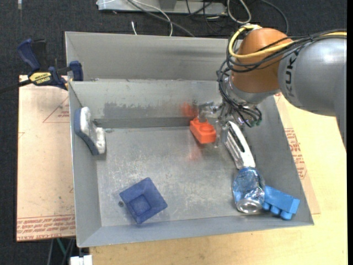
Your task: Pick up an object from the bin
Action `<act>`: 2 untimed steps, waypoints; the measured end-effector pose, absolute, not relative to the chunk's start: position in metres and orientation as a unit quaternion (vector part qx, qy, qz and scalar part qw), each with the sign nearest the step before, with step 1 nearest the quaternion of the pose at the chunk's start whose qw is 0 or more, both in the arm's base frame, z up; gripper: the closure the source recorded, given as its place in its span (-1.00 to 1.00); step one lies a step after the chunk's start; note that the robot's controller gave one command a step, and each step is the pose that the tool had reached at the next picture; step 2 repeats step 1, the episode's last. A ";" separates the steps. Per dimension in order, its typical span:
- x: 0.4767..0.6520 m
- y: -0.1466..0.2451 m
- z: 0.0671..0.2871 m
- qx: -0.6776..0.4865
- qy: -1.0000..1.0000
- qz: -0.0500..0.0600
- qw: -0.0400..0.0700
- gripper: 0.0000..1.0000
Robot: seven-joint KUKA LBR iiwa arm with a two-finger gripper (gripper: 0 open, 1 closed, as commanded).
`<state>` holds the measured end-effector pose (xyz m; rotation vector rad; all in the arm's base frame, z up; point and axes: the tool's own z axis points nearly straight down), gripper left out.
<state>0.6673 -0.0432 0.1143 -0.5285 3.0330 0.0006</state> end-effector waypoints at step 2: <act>0.664 -0.043 0.139 -0.171 0.985 0.001 0.027 1.00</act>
Offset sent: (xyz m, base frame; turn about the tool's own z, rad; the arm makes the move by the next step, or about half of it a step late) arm -0.0010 -0.0001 0.0083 0.0007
